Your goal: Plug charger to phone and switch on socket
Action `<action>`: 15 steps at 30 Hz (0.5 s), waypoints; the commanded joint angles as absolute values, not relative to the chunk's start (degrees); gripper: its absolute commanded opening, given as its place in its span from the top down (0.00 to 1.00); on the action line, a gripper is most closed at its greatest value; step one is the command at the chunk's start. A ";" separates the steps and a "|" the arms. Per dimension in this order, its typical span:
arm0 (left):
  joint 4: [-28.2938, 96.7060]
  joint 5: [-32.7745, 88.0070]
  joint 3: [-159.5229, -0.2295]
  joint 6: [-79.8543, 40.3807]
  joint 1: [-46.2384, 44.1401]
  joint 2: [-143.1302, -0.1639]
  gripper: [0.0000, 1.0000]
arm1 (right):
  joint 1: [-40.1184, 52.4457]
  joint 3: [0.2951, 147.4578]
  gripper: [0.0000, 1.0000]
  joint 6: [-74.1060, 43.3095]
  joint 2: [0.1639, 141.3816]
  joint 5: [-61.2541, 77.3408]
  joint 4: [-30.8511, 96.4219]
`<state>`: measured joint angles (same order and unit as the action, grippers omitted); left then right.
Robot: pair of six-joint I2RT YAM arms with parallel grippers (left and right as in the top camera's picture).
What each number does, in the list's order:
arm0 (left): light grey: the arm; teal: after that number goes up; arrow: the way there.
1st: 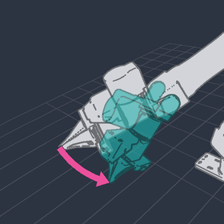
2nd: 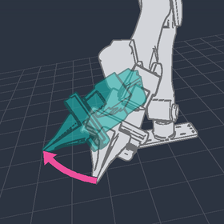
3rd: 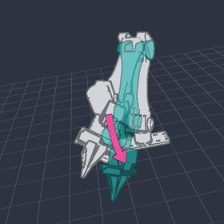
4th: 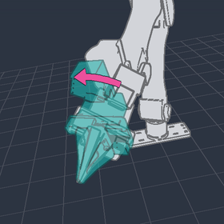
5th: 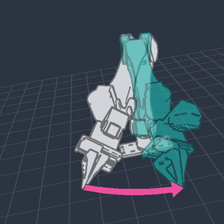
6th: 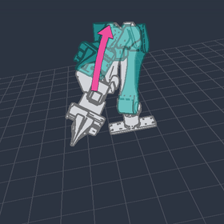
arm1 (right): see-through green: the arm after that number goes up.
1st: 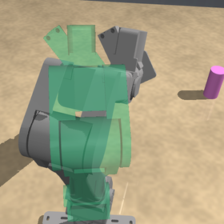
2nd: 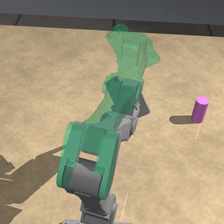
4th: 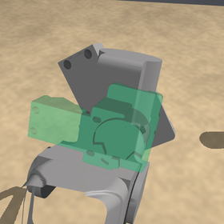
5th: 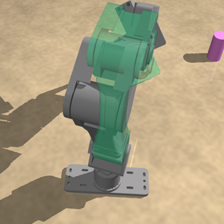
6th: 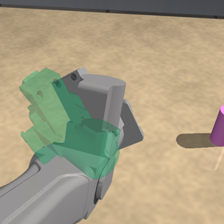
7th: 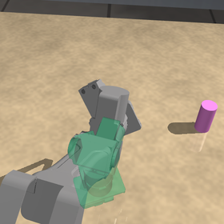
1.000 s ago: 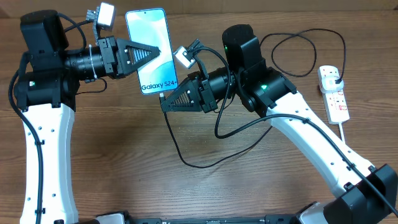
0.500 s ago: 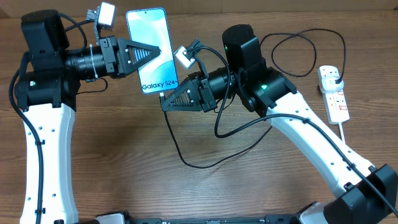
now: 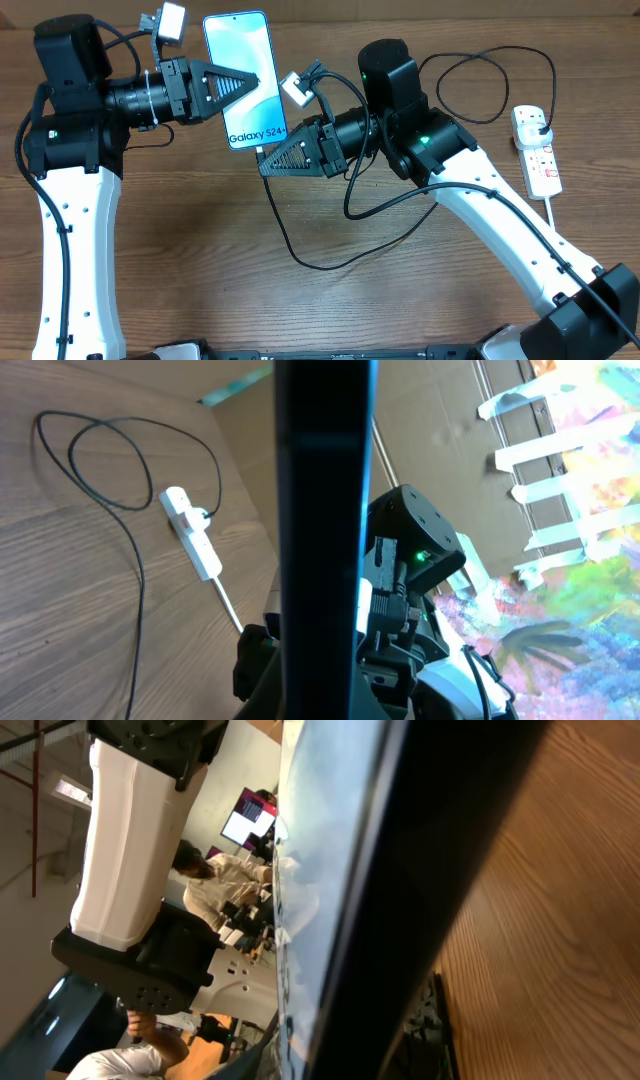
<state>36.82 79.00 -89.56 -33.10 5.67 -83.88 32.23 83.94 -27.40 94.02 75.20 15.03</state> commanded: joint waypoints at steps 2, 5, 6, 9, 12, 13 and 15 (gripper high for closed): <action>37.01 83.46 -90.11 -31.92 2.68 -82.37 0.96 | 32.38 84.60 0.96 -27.64 92.75 75.09 13.56; 36.99 83.46 -90.11 -31.92 2.66 -82.37 0.96 | 32.38 84.60 0.96 -27.64 92.75 75.13 13.58; 36.93 83.46 -90.11 -31.92 2.66 -82.37 0.96 | 32.38 84.60 0.96 -27.64 92.75 75.20 13.67; 36.07 83.48 -90.11 -31.94 2.66 -82.37 0.96 | 32.38 84.60 0.96 -27.64 92.75 76.09 13.78; 35.66 83.53 -90.11 -31.94 2.63 -82.37 0.96 | 32.38 84.58 0.96 -27.62 92.75 76.86 13.78; 35.68 83.59 -90.11 -31.94 2.66 -82.37 0.96 | 32.38 84.60 0.96 -27.64 92.75 76.82 13.78; 35.70 83.70 -90.11 -31.92 2.63 -82.37 0.96 | 32.38 84.60 0.96 -27.62 92.75 76.82 13.78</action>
<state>35.66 79.31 -89.56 -33.10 5.32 -83.88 31.86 83.94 -27.40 94.02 76.25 14.98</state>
